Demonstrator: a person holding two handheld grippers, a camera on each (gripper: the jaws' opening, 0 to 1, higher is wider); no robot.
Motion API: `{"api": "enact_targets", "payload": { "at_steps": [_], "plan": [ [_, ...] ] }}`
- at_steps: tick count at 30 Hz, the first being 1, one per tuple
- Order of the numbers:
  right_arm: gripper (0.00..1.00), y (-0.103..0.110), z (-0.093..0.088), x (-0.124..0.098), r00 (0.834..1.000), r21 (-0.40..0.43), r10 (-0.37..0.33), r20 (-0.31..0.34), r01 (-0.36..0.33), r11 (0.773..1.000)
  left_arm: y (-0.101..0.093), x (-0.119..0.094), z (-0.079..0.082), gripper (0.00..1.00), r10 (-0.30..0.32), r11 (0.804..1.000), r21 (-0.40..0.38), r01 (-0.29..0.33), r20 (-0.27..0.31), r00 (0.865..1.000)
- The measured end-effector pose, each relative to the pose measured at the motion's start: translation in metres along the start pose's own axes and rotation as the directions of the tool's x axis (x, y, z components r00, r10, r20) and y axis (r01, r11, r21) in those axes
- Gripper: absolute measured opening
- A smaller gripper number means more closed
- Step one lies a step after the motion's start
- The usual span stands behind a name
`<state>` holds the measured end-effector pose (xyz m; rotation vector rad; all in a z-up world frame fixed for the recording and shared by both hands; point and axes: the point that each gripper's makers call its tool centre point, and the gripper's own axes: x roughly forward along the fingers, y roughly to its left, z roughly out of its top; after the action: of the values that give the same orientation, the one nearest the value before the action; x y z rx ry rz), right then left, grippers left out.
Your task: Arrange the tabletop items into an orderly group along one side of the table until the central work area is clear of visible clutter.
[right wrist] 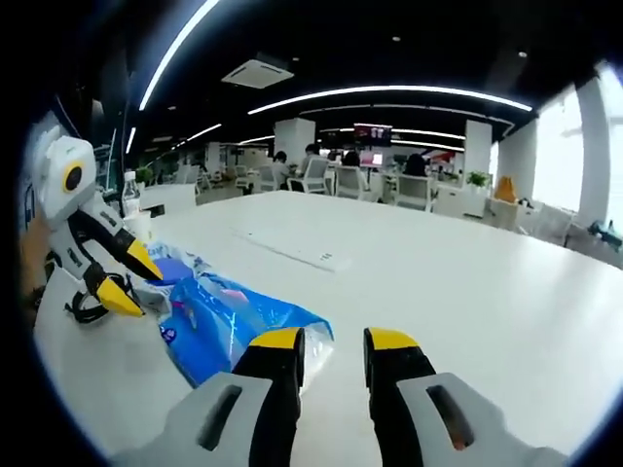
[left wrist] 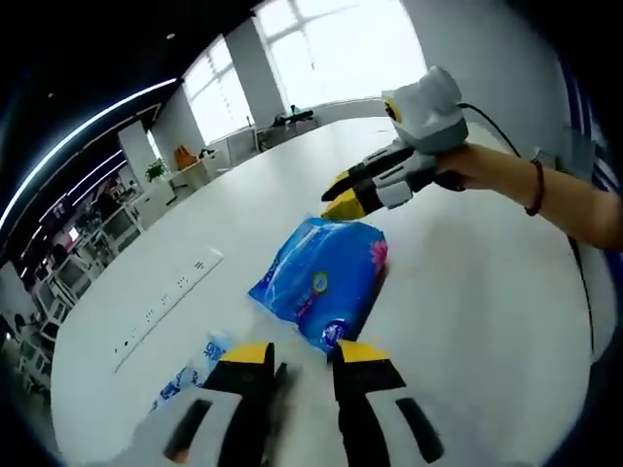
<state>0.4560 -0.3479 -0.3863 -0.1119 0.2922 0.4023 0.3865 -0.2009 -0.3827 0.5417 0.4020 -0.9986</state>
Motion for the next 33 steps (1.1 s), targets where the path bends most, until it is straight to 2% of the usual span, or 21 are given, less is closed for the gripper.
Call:
{"api": "enact_targets", "payload": {
  "at_steps": [1,4,9,15,20,24,28,31,33],
  "plan": [
    [0.24,-0.002,0.003,-0.005,1.000,0.002,-0.012,0.012,0.012,1.000,0.001,-0.008,0.003,0.25,0.003,1.000,-0.023,-0.003,0.027,1.000],
    [0.28,-0.002,0.009,-0.013,0.999,0.040,-0.020,0.031,0.019,0.999,0.004,-0.024,0.000,0.26,0.004,0.997,-0.083,-0.001,0.041,0.999],
    [0.28,0.016,0.015,-0.025,0.999,0.037,0.013,0.045,-0.014,0.999,-0.004,-0.045,-0.003,0.28,-0.011,0.989,-0.148,0.025,0.094,0.995],
    [0.30,0.035,0.015,-0.031,0.999,-0.027,0.034,0.019,-0.034,0.999,-0.012,-0.052,-0.012,0.30,-0.004,0.990,-0.141,0.014,0.069,0.998],
    [0.33,0.044,0.018,-0.033,0.999,-0.015,0.053,0.008,-0.053,0.998,-0.017,-0.055,-0.008,0.35,-0.020,0.985,-0.171,0.034,0.087,0.996],
    [0.48,0.050,0.013,-0.036,0.998,-0.003,0.060,0.002,-0.060,0.998,-0.018,-0.055,-0.006,0.49,-0.024,0.977,-0.207,0.048,0.116,0.993],
    [0.55,0.057,0.008,-0.037,0.997,-0.001,0.073,-0.007,-0.073,0.997,-0.021,-0.058,-0.005,0.55,-0.028,0.978,-0.200,0.056,0.139,0.990],
    [0.66,0.059,0.007,-0.037,0.997,0.001,0.073,-0.006,-0.073,0.997,-0.026,-0.059,0.000,0.65,-0.039,0.976,-0.201,0.080,0.199,0.979],
    [0.69,0.062,0.008,-0.038,0.997,0.008,0.078,0.004,-0.078,0.997,-0.027,-0.060,0.001,0.68,-0.038,0.977,-0.197,0.082,0.218,0.975]
  ]
}}
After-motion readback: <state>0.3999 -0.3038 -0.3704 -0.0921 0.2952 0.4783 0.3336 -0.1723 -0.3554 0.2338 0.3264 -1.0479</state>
